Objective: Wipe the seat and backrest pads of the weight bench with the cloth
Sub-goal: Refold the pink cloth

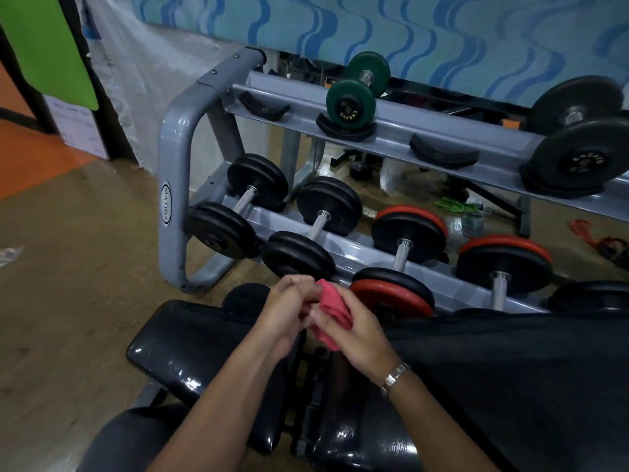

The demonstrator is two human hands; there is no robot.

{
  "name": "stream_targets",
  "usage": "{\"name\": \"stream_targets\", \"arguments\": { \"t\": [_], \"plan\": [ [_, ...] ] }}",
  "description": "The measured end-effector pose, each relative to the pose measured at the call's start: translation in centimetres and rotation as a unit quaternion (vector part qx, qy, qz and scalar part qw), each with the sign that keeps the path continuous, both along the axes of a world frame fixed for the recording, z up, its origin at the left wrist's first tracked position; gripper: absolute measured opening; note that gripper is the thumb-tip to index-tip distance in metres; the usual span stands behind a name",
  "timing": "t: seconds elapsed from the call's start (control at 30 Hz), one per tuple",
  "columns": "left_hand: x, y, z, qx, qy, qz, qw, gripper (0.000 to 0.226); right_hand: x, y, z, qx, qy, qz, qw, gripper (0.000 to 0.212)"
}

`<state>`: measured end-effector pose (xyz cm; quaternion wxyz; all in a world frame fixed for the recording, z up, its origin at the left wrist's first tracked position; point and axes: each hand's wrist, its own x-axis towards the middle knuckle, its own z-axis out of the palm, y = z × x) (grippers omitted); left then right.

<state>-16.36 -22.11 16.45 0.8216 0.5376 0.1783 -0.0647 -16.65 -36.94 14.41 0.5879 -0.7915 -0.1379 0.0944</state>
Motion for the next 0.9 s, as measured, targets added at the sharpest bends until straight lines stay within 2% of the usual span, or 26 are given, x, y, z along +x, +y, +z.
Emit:
{"name": "stream_targets", "arguments": {
  "t": [0.07,0.13,0.2,0.3,0.33,0.37,0.43,0.47,0.5,0.53,0.6,0.67,0.73,0.8,0.9],
  "plan": [
    [0.1,0.8,0.0,-0.031,0.013,-0.030,0.999,0.016,0.8,-0.1,-0.5,0.056,0.018,0.002,0.998,0.049],
    [0.2,1.8,0.0,-0.047,0.013,-0.061,0.997,0.023,1.5,0.3,-0.5,0.077,0.017,-0.020,0.997,0.043],
    [0.5,2.8,-0.1,-0.040,-0.009,-0.044,0.998,0.021,2.1,1.0,-0.3,0.105,0.036,-0.051,0.992,0.032],
    [1.5,4.3,-1.5,0.080,-0.024,0.081,0.993,0.014,3.2,2.1,0.0,0.161,0.110,-0.107,0.975,0.014],
    [1.8,4.8,-2.3,0.111,-0.007,0.100,0.989,0.013,3.5,2.3,0.2,0.198,0.156,-0.118,0.960,0.018],
    [1.8,5.0,-2.7,0.115,0.021,0.080,0.990,0.022,4.0,2.6,0.0,0.233,0.201,-0.122,0.944,0.025],
    [1.7,5.5,-3.8,0.040,0.113,-0.021,0.993,0.059,5.0,3.3,-0.5,0.274,0.264,-0.110,0.918,0.044],
    [1.6,5.8,-4.5,-0.009,0.142,-0.063,0.988,0.069,5.3,3.7,-0.9,0.285,0.290,-0.107,0.907,0.052],
    [1.3,6.2,-4.9,-0.049,0.158,-0.090,0.982,0.069,5.7,4.1,-1.4,0.295,0.316,-0.102,0.896,0.056],
    [1.2,6.5,-5.2,-0.096,0.155,-0.102,0.978,0.066,6.1,4.5,-2.0,0.301,0.339,-0.101,0.885,0.055],
    [1.6,7.4,-5.8,-0.113,0.138,-0.073,0.981,0.054,7.2,5.4,-3.2,0.297,0.387,-0.107,0.866,0.054],
    [2.3,8.5,-5.8,-0.068,0.124,-0.027,0.990,0.039,8.4,6.6,-4.6,0.267,0.434,-0.122,0.852,0.056],
    [3.5,10.1,-6.2,0.013,0.137,0.022,0.990,0.026,9.5,8.3,-5.8,0.221,0.465,-0.123,0.849,0.053],
    [4.9,12.0,-6.7,0.068,0.165,0.044,0.983,0.018,10.6,9.8,-6.9,0.190,0.475,-0.108,0.852,0.041],
    [7.0,14.9,-7.2,0.096,0.189,0.046,0.976,0.014,11.7,11.9,-7.7,0.175,0.482,-0.083,0.855,0.026]
  ]
}}
